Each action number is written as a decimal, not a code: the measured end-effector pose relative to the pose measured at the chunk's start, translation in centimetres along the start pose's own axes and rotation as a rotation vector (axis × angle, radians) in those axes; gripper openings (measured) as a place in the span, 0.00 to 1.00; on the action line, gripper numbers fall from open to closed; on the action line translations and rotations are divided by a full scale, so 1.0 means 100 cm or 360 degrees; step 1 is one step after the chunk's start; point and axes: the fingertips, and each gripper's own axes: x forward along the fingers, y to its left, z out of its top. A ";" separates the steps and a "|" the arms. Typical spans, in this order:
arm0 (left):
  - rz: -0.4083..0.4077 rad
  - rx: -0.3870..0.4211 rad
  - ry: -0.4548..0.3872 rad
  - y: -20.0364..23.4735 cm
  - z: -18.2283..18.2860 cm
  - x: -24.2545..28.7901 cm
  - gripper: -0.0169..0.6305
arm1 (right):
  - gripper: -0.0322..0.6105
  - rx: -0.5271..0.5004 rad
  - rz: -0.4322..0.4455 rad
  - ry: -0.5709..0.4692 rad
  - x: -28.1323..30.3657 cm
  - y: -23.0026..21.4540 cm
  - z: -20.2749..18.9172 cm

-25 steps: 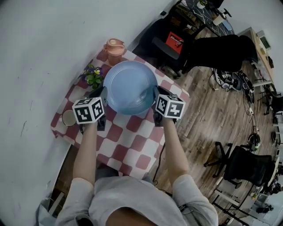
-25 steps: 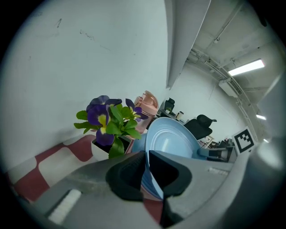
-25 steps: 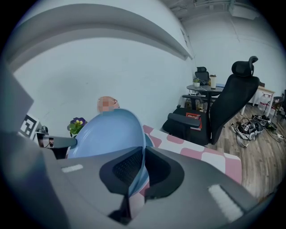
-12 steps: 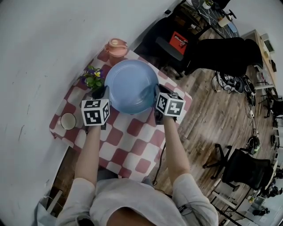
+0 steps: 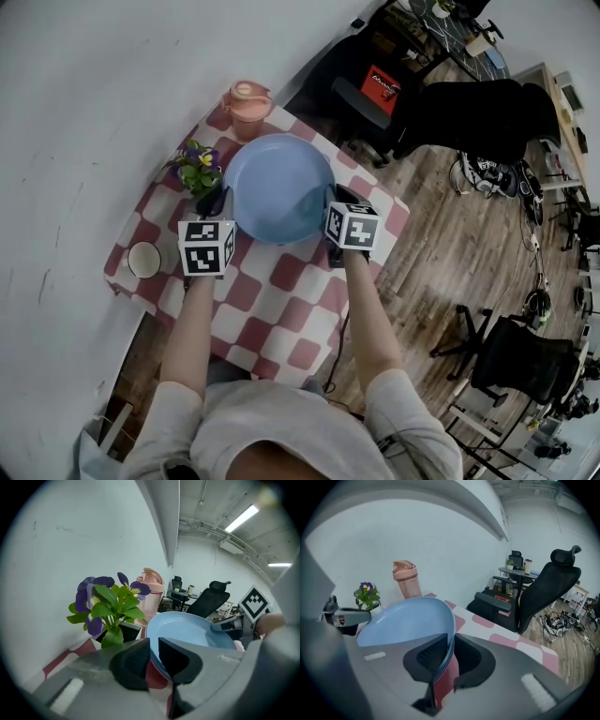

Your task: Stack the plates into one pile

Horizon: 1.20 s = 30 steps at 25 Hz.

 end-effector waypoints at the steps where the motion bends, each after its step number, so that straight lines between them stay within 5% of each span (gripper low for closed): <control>1: -0.0001 0.0004 -0.0004 -0.001 -0.001 -0.001 0.13 | 0.13 -0.0029 0.0005 0.0019 0.002 0.002 -0.004; 7: -0.0045 0.0097 -0.0094 -0.016 0.010 -0.017 0.13 | 0.20 -0.0104 -0.0055 -0.0110 -0.013 0.007 0.004; 11: -0.0085 0.0211 -0.0223 -0.030 0.031 -0.036 0.03 | 0.05 -0.0103 0.0018 -0.0319 -0.045 0.027 0.023; 18: -0.0218 0.0304 -0.0420 -0.058 0.072 -0.079 0.03 | 0.05 -0.0080 0.0087 -0.0602 -0.118 0.060 0.043; 30: -0.0456 0.0400 -0.0674 -0.098 0.119 -0.163 0.03 | 0.05 -0.0027 -0.0057 -0.0937 -0.241 0.083 0.058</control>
